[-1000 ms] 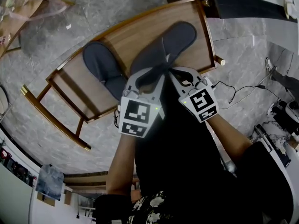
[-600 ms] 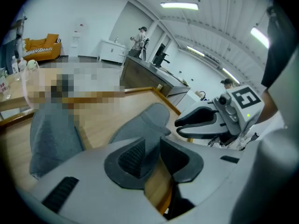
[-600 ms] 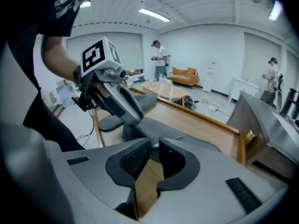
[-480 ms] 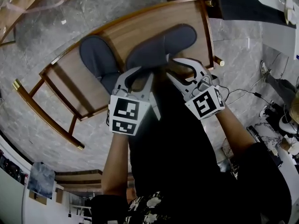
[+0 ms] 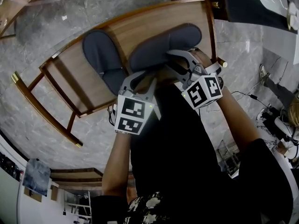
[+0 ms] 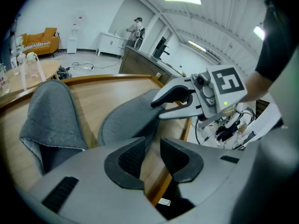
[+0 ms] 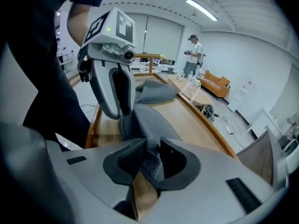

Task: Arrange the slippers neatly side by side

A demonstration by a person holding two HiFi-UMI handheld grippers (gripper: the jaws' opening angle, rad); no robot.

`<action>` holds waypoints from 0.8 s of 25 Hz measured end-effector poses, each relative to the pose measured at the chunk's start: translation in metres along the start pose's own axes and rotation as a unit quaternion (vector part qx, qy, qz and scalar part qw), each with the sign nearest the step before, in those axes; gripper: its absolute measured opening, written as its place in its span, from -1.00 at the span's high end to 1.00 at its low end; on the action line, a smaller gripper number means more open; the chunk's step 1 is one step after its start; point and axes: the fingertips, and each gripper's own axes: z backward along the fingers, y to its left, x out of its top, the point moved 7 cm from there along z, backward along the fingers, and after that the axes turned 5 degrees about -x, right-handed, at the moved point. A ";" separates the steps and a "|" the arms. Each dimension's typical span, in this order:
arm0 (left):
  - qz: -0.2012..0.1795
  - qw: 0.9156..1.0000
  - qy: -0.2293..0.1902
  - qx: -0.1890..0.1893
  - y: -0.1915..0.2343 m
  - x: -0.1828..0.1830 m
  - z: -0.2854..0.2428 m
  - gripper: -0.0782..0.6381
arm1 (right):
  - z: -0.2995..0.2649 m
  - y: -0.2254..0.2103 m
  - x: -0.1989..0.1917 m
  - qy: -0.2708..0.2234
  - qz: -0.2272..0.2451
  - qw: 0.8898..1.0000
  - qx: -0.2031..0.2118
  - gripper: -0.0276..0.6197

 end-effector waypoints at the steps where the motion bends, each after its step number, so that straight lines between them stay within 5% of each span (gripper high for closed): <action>1: -0.001 1.000 0.003 0.001 0.001 -0.001 -0.002 0.50 | -0.001 -0.001 0.002 0.001 -0.002 1.000 -0.006 0.78; 10: 0.026 0.998 -0.034 0.036 0.016 0.011 0.000 0.51 | 0.014 -0.012 0.008 -0.001 -0.206 0.978 -0.029 0.86; 20: 0.008 0.994 -0.086 0.072 0.043 0.052 0.029 0.53 | 0.022 -0.016 0.037 -0.053 -0.310 0.949 0.006 0.87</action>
